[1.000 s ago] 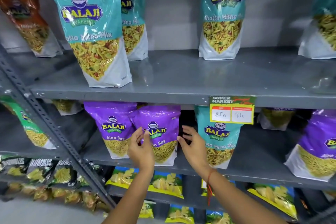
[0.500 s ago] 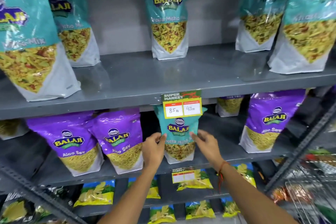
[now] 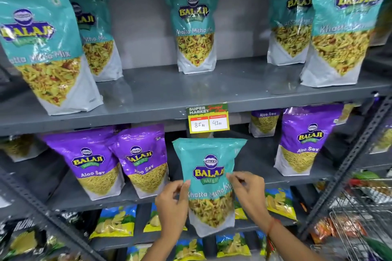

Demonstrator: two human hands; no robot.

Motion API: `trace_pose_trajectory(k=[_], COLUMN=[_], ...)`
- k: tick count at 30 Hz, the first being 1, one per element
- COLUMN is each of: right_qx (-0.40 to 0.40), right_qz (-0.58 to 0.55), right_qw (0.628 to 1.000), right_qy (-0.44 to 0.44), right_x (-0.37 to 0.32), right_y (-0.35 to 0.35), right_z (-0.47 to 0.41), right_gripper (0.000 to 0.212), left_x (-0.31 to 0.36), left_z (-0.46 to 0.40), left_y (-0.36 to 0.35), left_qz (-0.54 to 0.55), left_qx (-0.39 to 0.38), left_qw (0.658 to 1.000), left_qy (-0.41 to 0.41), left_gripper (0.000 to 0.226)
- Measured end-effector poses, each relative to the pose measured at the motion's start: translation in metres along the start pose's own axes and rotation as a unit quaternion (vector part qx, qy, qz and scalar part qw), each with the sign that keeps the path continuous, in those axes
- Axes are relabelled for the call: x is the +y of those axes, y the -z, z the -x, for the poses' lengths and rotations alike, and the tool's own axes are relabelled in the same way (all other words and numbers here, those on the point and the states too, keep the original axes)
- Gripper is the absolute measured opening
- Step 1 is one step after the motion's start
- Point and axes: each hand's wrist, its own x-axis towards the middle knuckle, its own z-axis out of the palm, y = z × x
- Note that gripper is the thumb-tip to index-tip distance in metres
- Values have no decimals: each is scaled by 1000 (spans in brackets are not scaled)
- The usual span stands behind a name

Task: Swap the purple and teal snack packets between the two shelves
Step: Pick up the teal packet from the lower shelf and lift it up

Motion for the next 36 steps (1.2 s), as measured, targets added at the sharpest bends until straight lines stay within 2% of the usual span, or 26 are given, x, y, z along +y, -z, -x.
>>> trace_pose_trajectory(k=[4,8,13,17,24,28,31,34,36], right_qx=[81,136,174,192,184,166,166,159,139], right_qz=[-49,-105,-98,-79,-66,-73,-85,-92,-102], right_qw=[993,976,955,944,954,962,963,964,968], right_qy=[74,133,221,255,227,203,196,191,181], right_x=[-57,-127,-201,-233,-237,-228,-223,-221,-219], right_y=[30,61,89,95,75,61,57,56,57], right_z=[3,-34,-118,-178,-238,-251,-251,-248,-245], right_gripper=[33,31,33,39,47,52,59,54,40], left_x=[53,119,188,218,223,210,209,210,208], left_z=[-1,-43,-119,-178,-248,-261,-260,-260,-260], left_y=[26,45,49,44,29,24,23,24,26], left_qz=[86,130,194,199,132,123,117,113,123], left_qx=[48,68,97,115,143,140,135,129,103], left_qw=[993,979,961,955,962,970,970,969,972], left_qy=[-68,-142,-174,-187,-189,-159,-167,-181,-168], left_gripper=[17,17,25,29,25,22,17,18,21])
